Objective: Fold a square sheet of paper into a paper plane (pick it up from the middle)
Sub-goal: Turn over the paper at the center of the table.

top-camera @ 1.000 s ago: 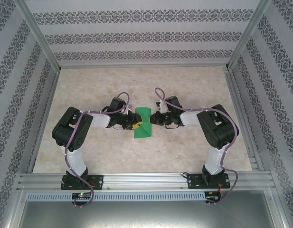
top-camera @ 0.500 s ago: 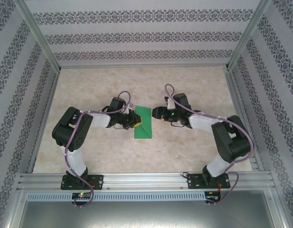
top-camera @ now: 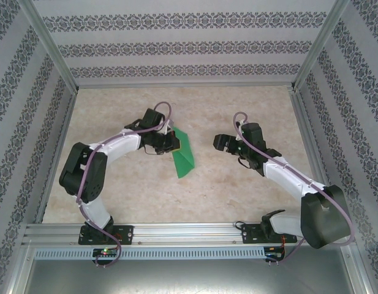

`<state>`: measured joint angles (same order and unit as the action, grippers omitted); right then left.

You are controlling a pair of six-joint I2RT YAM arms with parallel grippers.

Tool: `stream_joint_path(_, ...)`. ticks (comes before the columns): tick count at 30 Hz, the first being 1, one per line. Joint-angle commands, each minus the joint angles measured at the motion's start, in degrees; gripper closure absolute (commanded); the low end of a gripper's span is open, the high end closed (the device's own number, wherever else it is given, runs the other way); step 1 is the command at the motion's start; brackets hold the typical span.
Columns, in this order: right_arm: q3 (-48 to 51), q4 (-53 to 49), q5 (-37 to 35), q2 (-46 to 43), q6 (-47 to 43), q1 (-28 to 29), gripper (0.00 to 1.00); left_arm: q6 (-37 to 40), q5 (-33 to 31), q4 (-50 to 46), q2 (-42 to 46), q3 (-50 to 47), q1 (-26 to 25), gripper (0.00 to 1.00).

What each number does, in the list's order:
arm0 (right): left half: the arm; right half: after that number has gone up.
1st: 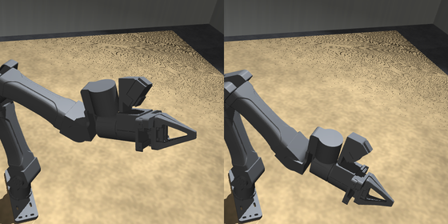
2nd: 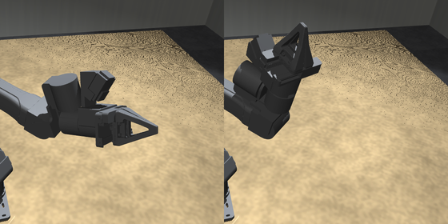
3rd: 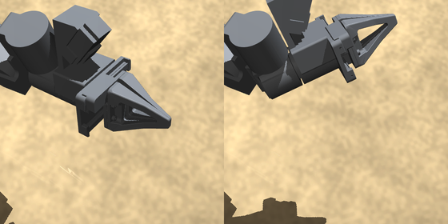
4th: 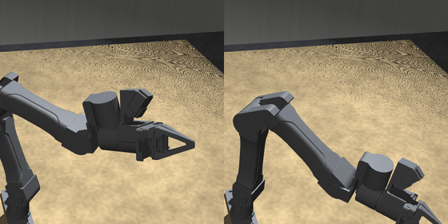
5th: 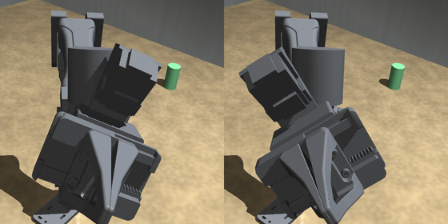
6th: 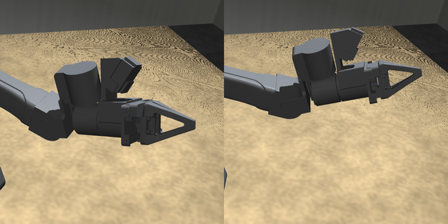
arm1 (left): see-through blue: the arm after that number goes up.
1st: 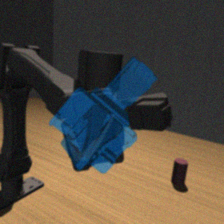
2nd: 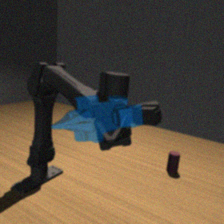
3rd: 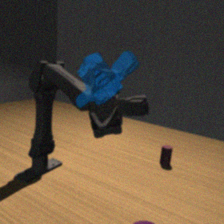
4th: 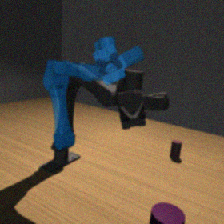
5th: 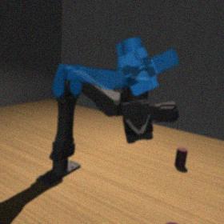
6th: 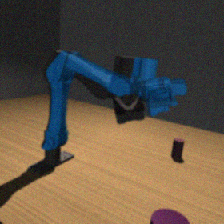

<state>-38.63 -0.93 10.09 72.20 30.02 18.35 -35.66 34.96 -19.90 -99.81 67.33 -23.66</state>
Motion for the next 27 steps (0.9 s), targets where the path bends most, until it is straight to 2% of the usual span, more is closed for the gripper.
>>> stream_joint_path(1,2.18,1.09,-4.18,-2.2,-0.63,-0.4,0.08,10.29,-12.3,-22.21,3.81,7.27,-0.86,0.96)
stream_joint_path(4,4.18,2.57,-5.58,-4.17,-0.14,-0.48,0.02,14.25,-20.99,-31.29,4.75,13.84,-1.25,0.96)
stream_joint_path(8,5.92,2.31,-10.26,-6.95,0.45,-0.51,0.02,17.53,-36.37,-40.92,3.5,21.92,-3.13,0.96)
stream_joint_path(14,6.46,1.62,-11.54,-8.91,0.55,-0.51,0.02,17.53,-56.01,-47.47,-2.82,28.23,-6.74,0.96)
stream_joint_path(23,5.59,0.75,-11.42,-6.91,1.07,-0.5,0.02,15.16,-70.37,-48.52,-17.99,32.51,-12.44,0.96)
stream_joint_path(27,5.41,0.67,-11.49,-6.38,1.14,-0.51,0.02,14.04,-73.96,-49.23,-23.51,34.44,-14.68,0.96)
